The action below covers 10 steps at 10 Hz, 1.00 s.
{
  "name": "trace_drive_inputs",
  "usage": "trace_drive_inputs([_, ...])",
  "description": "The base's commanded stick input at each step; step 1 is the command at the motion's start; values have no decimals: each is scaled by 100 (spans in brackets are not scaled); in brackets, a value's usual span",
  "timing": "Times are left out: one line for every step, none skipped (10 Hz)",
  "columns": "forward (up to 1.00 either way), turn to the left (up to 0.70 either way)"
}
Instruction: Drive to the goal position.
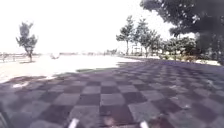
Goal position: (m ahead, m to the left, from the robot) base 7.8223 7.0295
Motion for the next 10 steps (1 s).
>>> trace_drive_inputs([70,0])
trace_drive_inputs([70,0])
trace_drive_inputs([70,0])
trace_drive_inputs([70,0])
trace_drive_inputs([85,0])
trace_drive_inputs([85,0])
trace_drive_inputs([85,0])
trace_drive_inputs([85,0])
trace_drive_inputs([85,0])
trace_drive_inputs([85,0])
